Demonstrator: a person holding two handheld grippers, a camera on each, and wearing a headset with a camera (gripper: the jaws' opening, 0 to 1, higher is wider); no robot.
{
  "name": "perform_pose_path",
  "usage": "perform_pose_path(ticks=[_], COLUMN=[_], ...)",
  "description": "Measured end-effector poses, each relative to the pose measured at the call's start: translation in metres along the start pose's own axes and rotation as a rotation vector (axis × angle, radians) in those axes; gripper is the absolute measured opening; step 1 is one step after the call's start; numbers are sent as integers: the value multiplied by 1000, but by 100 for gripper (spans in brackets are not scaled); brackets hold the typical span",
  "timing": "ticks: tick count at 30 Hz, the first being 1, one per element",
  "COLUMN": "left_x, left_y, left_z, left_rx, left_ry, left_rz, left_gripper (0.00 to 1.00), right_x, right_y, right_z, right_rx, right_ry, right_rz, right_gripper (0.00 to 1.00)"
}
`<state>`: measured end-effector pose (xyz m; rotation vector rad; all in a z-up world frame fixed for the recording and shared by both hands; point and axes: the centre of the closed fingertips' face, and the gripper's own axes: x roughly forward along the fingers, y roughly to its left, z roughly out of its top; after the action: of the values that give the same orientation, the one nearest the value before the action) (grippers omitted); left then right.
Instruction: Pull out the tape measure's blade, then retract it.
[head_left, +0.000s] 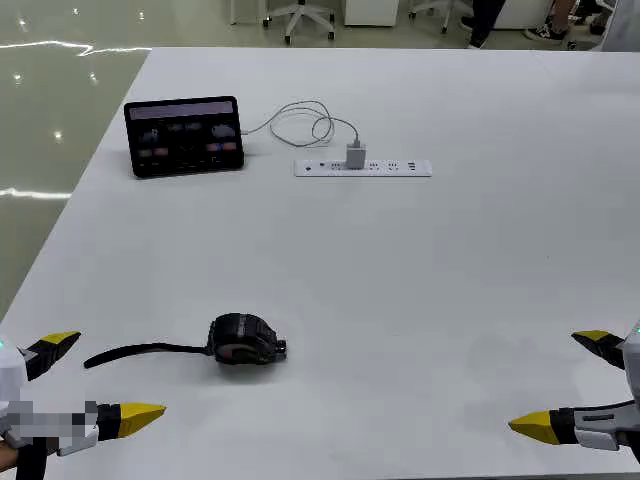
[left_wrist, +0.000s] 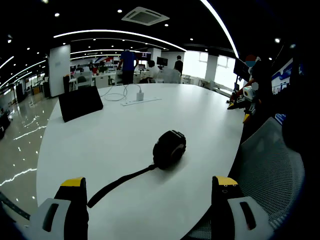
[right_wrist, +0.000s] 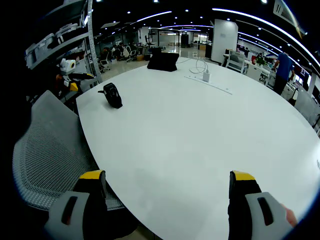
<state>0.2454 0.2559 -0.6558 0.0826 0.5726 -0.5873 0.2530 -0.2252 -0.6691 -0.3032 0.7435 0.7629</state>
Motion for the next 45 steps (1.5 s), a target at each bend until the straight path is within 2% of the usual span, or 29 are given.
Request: perform_pose_path(ticks=[7, 14, 16, 23, 24, 26, 29, 31, 33, 34, 36, 39, 42, 43, 44, 45], left_x=[1, -2, -2, 5, 8, 12, 22, 29, 36, 41, 48, 61, 71, 73, 77, 81], left_y=[-3, -1, -1, -1, -1, -2, -6, -2, -7, -9, -13, -19, -27, -36, -36, -35], left_z=[-3, -5, -5, 3, 5, 9, 13, 16, 16, 17, 21, 23, 25, 18, 15, 17], left_rx=[2, 1, 2, 6, -10, -17, 35, 119, 120, 139, 173, 251, 266, 239, 263, 300], left_ry=[13, 18, 19, 10, 5, 5, 33, 49, 80, 91, 99, 134, 149, 199, 231, 229], left_rz=[-3, -1, -1, -18, -28, -45, -82, -65, -99, -114, -140, -184, -231, -287, -290, -286], left_gripper=[100, 100, 100, 100, 100, 100, 100, 100, 100, 100, 100, 100, 100, 100, 99, 98], right_x=[-2, -2, -1, 2, 3, 7, 18, 26, 33, 38, 45, 58, 67, 71, 75, 77], right_y=[0, 0, -1, -3, -2, 0, 8, 12, 16, 20, 23, 30, 36, 39, 40, 42], right_z=[-7, -6, -4, 4, 7, 16, 22, 31, 35, 38, 45, 57, 65, 68, 71, 74], right_rx=[0, -5, -9, -32, -37, -55, -67, -104, -117, -118, -138, -164, -182, -192, -206, -214], right_ry=[18, 19, 10, 9, 8, -29, -13, -33, -22, -22, -28, -33, -38, -40, -36, -36], right_rz=[4, 5, 0, 7, 10, 21, 63, 81, 92, 111, 116, 134, 150, 159, 167, 171], right_gripper=[96, 96, 100, 100, 100, 100, 100, 100, 100, 100, 100, 100, 100, 100, 100, 100])
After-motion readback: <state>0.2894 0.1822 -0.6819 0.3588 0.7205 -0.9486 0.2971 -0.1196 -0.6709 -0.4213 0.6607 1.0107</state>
